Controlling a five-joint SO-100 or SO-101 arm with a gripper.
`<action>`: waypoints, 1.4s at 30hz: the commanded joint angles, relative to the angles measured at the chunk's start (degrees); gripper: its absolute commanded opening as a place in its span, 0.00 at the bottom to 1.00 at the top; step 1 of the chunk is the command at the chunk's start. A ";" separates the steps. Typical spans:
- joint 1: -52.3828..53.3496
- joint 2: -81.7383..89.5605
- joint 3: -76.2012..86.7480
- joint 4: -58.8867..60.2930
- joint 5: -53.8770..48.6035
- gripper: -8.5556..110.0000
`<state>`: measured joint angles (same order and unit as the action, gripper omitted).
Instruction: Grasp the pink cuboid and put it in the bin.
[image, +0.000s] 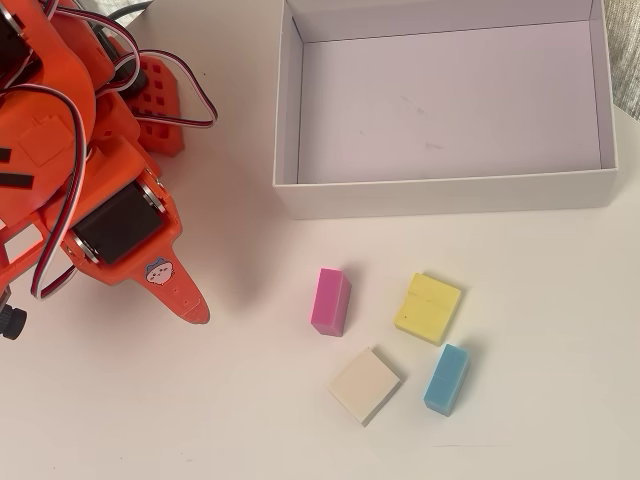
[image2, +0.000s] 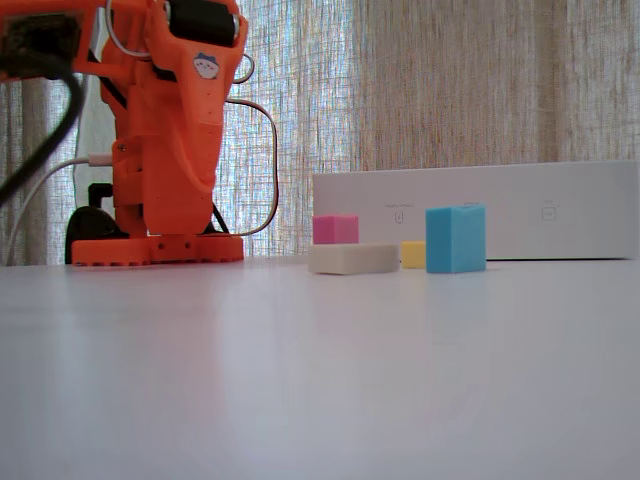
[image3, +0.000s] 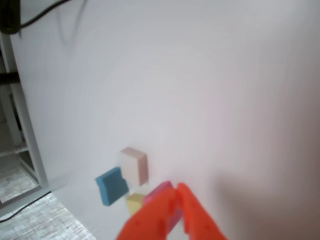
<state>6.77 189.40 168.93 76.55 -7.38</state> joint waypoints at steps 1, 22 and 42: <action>0.09 0.18 -0.26 -0.26 -0.44 0.00; -4.92 -15.29 -18.19 -10.37 -13.10 0.08; -13.45 -70.14 -89.65 25.40 -43.15 0.30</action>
<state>-6.50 120.06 80.42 101.69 -46.05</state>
